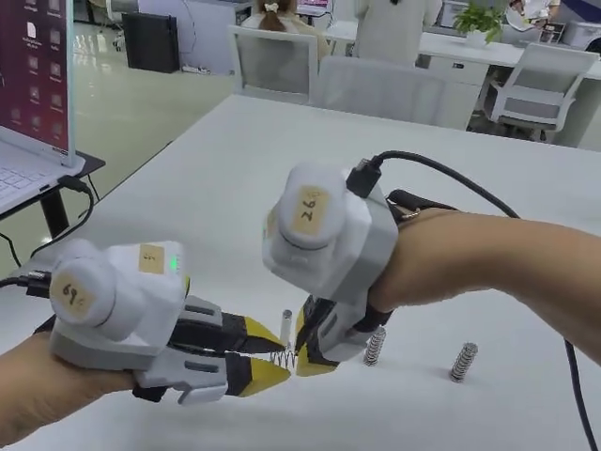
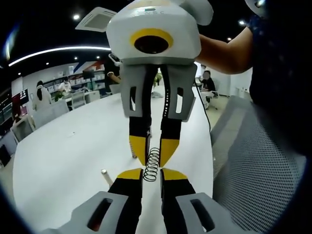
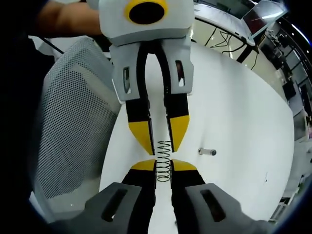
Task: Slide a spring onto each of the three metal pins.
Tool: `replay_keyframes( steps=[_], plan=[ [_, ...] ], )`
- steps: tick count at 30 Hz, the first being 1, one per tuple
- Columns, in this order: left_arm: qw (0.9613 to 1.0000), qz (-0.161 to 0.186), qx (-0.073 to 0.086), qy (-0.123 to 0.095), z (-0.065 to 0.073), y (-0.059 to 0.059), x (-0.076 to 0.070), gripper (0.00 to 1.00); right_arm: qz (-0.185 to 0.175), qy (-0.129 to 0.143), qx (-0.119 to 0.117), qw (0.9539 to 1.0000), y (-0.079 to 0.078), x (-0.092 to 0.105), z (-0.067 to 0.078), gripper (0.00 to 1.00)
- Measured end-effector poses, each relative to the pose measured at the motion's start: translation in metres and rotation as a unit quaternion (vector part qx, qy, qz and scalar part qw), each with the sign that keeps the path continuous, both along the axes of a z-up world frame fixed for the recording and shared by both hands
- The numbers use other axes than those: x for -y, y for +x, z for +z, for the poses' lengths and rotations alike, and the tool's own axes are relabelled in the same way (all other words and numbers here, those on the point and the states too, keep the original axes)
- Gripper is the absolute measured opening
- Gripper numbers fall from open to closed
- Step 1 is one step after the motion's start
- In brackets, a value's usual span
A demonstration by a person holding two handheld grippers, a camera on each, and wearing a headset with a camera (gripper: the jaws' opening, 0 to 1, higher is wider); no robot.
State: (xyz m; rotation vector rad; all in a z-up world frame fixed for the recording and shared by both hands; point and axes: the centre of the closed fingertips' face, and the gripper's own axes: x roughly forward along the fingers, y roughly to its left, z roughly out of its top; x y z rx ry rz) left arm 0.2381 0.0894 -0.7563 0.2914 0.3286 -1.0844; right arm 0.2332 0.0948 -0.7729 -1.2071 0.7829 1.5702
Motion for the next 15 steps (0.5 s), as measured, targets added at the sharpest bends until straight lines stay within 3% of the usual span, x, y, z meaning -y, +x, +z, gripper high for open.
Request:
replay_keyframes(
  steps=[15],
  plan=[
    [0.9998,-0.008,0.003,0.020,-0.0053,-0.0027,-0.0004,0.04,0.008,-0.002,0.002,1.0000,-0.0038,-0.0002,0.0022,0.08]
  ],
)
